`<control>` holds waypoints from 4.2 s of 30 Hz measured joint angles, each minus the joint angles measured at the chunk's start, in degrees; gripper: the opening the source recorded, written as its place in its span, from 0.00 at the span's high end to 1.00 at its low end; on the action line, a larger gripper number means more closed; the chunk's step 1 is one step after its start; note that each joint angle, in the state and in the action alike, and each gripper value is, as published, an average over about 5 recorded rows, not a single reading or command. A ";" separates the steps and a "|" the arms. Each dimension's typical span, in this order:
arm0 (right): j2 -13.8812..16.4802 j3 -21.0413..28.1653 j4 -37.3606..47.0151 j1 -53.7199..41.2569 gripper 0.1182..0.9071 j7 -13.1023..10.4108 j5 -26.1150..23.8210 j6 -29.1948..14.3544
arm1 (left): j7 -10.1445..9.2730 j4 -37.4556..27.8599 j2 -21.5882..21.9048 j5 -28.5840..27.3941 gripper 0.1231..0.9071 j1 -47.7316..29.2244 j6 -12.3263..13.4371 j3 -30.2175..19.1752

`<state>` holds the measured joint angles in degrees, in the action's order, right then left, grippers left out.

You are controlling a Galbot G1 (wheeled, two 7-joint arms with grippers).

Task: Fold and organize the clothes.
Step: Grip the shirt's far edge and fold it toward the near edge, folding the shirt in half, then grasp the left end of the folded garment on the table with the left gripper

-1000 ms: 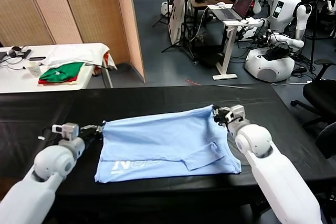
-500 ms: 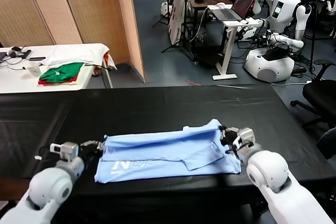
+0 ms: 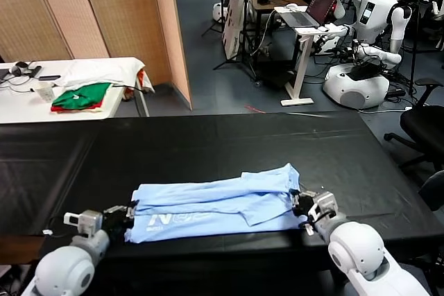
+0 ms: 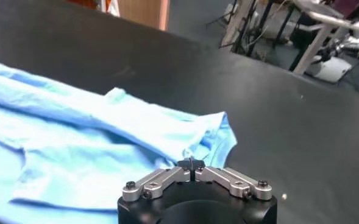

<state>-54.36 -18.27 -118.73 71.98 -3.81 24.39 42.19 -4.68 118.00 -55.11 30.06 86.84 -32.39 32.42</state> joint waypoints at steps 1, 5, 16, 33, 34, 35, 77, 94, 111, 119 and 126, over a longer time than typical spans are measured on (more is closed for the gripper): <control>-0.10 -0.19 -0.26 0.22 0.93 0.08 0.18 0.00 | -0.13 0.18 -0.25 -0.38 0.97 0.29 0.00 0.03; -0.75 -1.64 -1.62 1.19 0.68 0.36 1.76 0.00 | -1.09 1.49 -1.18 -1.38 0.87 1.24 -0.10 0.54; -4.72 -6.90 0.08 -2.07 0.01 -3.17 7.81 -0.47 | -3.40 4.80 -3.51 0.81 0.08 -0.13 1.55 3.42; -14.67 -1.38 17.11 -14.40 0.01 -7.97 5.50 -4.92 | -3.64 -5.34 -6.45 8.62 0.00 -8.39 0.69 -0.63; -15.00 -1.23 17.75 -14.65 0.02 -8.01 5.44 -4.91 | -3.60 -5.58 -6.43 8.78 0.00 -8.43 0.61 -0.66; -15.27 -1.14 18.33 -14.84 0.04 -8.05 5.37 -4.91 | -3.56 -5.75 -6.39 8.93 0.00 -8.44 0.51 -0.70; -19.22 -8.90 9.91 -6.17 0.02 -5.24 1.55 -7.25 | -0.89 -8.58 -9.59 -3.90 0.42 -10.36 5.58 -0.80; -17.32 -13.21 0.05 4.29 0.00 -2.90 3.77 -10.16 | 0.09 -1.92 -16.42 -1.50 0.00 -0.63 5.50 7.01; -18.62 -12.92 -0.35 5.59 0.00 -3.09 2.90 -10.78 | 2.56 -3.58 -21.84 -5.26 0.02 0.68 7.38 6.01; -18.84 -12.33 -0.37 5.55 0.00 -2.86 1.80 -11.03 | 2.99 -3.79 -23.54 -3.76 0.60 0.95 7.65 6.15; -18.91 -12.51 -0.77 5.79 0.00 -2.75 1.52 -11.29 | 3.41 -3.29 -23.61 -6.41 0.95 1.30 7.96 6.18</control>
<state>-73.27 -30.79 -119.49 77.77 -6.56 25.91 30.91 -1.27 114.72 -78.72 23.65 88.14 -24.43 38.60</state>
